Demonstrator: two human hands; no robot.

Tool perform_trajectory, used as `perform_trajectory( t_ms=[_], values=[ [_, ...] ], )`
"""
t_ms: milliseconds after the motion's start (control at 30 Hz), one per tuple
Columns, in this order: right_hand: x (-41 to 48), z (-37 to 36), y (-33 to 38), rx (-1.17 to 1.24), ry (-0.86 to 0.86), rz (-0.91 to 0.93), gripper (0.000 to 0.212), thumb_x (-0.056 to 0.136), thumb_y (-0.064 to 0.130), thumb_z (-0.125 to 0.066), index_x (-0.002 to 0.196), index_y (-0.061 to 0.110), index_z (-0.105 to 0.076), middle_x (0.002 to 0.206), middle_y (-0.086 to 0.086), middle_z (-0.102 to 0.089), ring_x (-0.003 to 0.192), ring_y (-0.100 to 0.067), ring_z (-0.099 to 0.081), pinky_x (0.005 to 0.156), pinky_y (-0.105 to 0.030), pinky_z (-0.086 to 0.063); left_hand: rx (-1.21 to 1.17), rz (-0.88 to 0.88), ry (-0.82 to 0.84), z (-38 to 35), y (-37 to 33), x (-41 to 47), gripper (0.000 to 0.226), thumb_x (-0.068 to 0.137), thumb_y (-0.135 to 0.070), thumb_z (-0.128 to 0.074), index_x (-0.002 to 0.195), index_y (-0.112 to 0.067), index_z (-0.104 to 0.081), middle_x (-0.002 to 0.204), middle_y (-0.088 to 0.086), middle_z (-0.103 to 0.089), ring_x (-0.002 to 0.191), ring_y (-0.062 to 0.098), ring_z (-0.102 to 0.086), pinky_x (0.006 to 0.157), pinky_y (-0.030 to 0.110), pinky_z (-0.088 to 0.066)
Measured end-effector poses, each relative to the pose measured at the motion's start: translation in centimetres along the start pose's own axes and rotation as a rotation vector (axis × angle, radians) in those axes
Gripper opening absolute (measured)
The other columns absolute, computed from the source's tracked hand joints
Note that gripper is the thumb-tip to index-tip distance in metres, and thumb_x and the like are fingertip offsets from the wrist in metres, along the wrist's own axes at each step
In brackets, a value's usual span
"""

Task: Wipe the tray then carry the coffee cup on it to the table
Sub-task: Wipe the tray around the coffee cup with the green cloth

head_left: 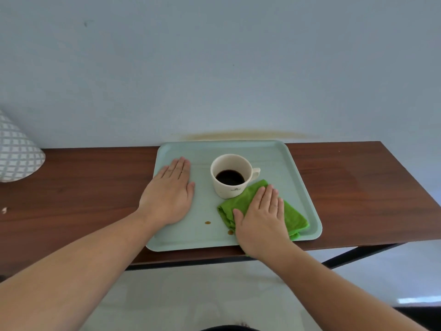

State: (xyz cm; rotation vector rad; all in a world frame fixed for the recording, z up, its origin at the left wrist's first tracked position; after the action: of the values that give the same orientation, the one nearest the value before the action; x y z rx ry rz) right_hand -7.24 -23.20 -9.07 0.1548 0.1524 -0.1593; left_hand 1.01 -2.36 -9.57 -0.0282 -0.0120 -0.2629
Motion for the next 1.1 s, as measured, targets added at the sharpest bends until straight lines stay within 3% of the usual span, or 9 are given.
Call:
perform_trajectory(
  t_ms=[200, 400, 567, 667, 733, 833, 967, 1100],
  values=[
    [-1.8, -0.4, 3.5, -0.002, 0.011, 0.032, 0.082, 0.1, 0.049, -0.02, 0.152, -0.008, 0.006, 0.161, -0.03, 0.008, 0.151, -0.038, 0.007, 0.122, -0.047, 0.003, -0.015, 0.014, 0.007, 0.1, 0.0, 0.0, 0.07, 0.098, -0.043, -0.007, 0.158, -0.008, -0.006, 0.167, 0.007, -0.006, 0.153, 0.017, -0.003, 0.124, 0.035, -0.006],
    [-5.8, 0.1, 2.2, 0.023, -0.008, 0.321, 0.066, 0.1, 0.047, -0.007, 0.159, 0.017, -0.004, 0.167, -0.007, -0.002, 0.153, -0.02, 0.003, 0.122, -0.034, 0.007, -0.03, 0.012, -0.001, 0.0, 0.0, 0.3, 0.072, 0.096, -0.045, -0.004, 0.158, -0.008, -0.006, 0.167, 0.008, -0.005, 0.153, 0.017, -0.002, 0.124, 0.037, -0.007],
    [-6.2, -0.4, 4.8, -0.002, 0.042, 0.492, 0.064, 0.098, 0.05, -0.001, 0.159, 0.03, -0.006, 0.167, -0.004, -0.001, 0.153, -0.02, 0.003, 0.122, -0.037, 0.007, -0.034, 0.004, 0.001, -0.1, 0.2, 0.1, 0.071, 0.098, -0.045, -0.005, 0.158, -0.008, -0.006, 0.167, 0.008, -0.006, 0.153, 0.018, -0.003, 0.124, 0.038, -0.008],
    [-5.2, 0.0, 3.3, 0.013, 0.066, 0.55, 0.059, 0.097, 0.051, -0.001, 0.156, 0.044, -0.005, 0.165, 0.01, 0.001, 0.152, -0.01, 0.004, 0.121, -0.031, 0.008, -0.041, -0.01, -0.001, -0.1, 0.4, 0.0, 0.071, 0.098, -0.046, -0.004, 0.158, -0.009, -0.005, 0.167, 0.008, -0.005, 0.153, 0.017, -0.002, 0.124, 0.036, -0.005],
    [-4.2, 0.7, 0.9, 0.016, 0.061, 0.545, 0.056, 0.097, 0.052, -0.002, 0.152, 0.053, -0.004, 0.162, 0.021, 0.003, 0.15, -0.002, 0.005, 0.12, -0.027, 0.008, -0.035, -0.019, -0.004, -0.1, 0.6, 0.1, 0.072, 0.097, -0.047, -0.004, 0.158, -0.009, -0.004, 0.167, 0.008, -0.004, 0.153, 0.017, -0.001, 0.124, 0.036, -0.005],
    [-2.5, 1.4, -3.5, -0.048, 0.018, 0.444, 0.052, 0.099, 0.05, -0.005, 0.151, 0.056, 0.002, 0.16, 0.023, 0.009, 0.149, -0.001, 0.007, 0.12, -0.027, 0.008, -0.025, -0.027, 0.002, -0.2, 0.6, 0.0, 0.073, 0.097, -0.049, -0.002, 0.158, -0.009, -0.002, 0.167, 0.007, -0.002, 0.153, 0.016, 0.002, 0.125, 0.037, -0.005],
    [0.6, 1.3, -6.5, -0.072, 0.013, 0.241, 0.058, 0.096, 0.053, 0.001, 0.152, 0.047, 0.015, 0.16, 0.015, 0.018, 0.151, -0.01, 0.011, 0.12, -0.032, 0.008, -0.013, -0.037, 0.002, -0.3, 0.5, 0.1, 0.074, 0.097, -0.051, -0.001, 0.158, -0.01, 0.0, 0.167, 0.007, 0.001, 0.153, 0.016, 0.005, 0.125, 0.037, -0.003],
    [5.6, 1.2, -5.1, -0.045, -0.054, 0.139, 0.062, 0.098, 0.051, -0.005, 0.157, 0.037, 0.006, 0.167, 0.0, 0.005, 0.153, -0.019, 0.005, 0.122, -0.038, 0.004, 0.009, -0.038, 0.013, -0.2, 0.6, 0.0, 0.076, 0.096, -0.053, -0.001, 0.158, -0.009, 0.0, 0.167, 0.008, 0.0, 0.153, 0.016, 0.005, 0.125, 0.037, -0.003]
  ],
)
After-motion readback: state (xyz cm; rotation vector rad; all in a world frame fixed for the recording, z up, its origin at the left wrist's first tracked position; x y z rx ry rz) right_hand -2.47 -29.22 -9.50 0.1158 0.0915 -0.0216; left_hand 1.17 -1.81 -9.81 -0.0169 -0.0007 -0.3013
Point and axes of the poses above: each hand's wrist, its own x-axis towards the middle knuckle, its own z-axis out of the back of the hand, y = z × x, the point moved 3 cm from there along x, towards the middle knuckle
